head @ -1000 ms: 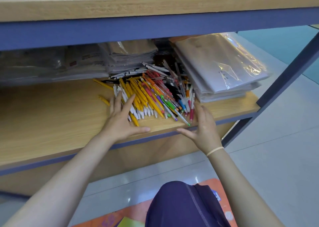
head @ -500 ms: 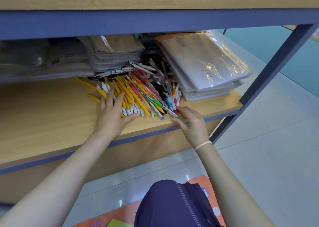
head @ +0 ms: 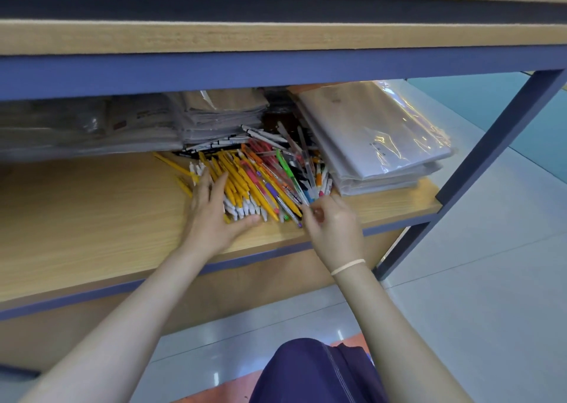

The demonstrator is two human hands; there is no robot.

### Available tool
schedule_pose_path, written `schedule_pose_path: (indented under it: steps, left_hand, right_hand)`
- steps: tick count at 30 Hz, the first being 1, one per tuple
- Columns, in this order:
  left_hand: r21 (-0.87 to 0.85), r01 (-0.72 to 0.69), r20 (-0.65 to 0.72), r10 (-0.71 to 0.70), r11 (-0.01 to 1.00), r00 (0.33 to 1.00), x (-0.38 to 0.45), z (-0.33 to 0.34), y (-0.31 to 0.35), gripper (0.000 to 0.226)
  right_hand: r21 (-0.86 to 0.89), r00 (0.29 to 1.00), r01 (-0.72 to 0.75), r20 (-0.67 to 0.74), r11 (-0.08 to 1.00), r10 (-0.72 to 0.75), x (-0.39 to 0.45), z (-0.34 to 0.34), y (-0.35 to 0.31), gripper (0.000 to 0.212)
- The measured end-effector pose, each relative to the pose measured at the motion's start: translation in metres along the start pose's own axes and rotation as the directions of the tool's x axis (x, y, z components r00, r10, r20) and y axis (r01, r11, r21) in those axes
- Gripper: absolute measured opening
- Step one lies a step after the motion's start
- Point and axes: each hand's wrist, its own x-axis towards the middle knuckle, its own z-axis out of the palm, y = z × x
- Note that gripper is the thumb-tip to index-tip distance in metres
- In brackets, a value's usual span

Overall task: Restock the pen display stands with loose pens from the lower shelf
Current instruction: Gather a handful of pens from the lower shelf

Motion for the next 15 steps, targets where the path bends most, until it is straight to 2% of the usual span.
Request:
schedule_pose_path:
  steps: [8, 12, 14, 15]
  left_hand:
    - [-0.038, 0.003, -0.006, -0.003, 0.999, 1.000, 0.001, -0.023, -0.010, 0.099]
    - [-0.061, 0.111, 0.005, -0.111, 0.992, 0.994, -0.001, -0.035, -0.024, 0.100]
    - [-0.073, 0.171, 0.005, -0.171, 0.983, 0.985, 0.001, -0.037, -0.036, 0.099]
    - [-0.093, 0.181, 0.005, -0.181, 0.979, 0.984, 0.002, -0.038, -0.042, 0.098]
  right_hand:
    - [-0.101, 0.995, -0.001, 0.094, 0.995, 0.011, 0.046, 0.053, -0.021, 0.027]
    - [-0.141, 1.000, 0.016, 0.006, 0.990, -0.015, 0.050, 0.061, -0.023, 0.038]
    - [-0.187, 0.993, 0.093, -0.060, 0.978, -0.106, 0.044, 0.064, -0.032, 0.044]
    - [-0.183, 0.981, 0.182, -0.033, 0.966, -0.191, 0.039, 0.068, -0.041, 0.047]
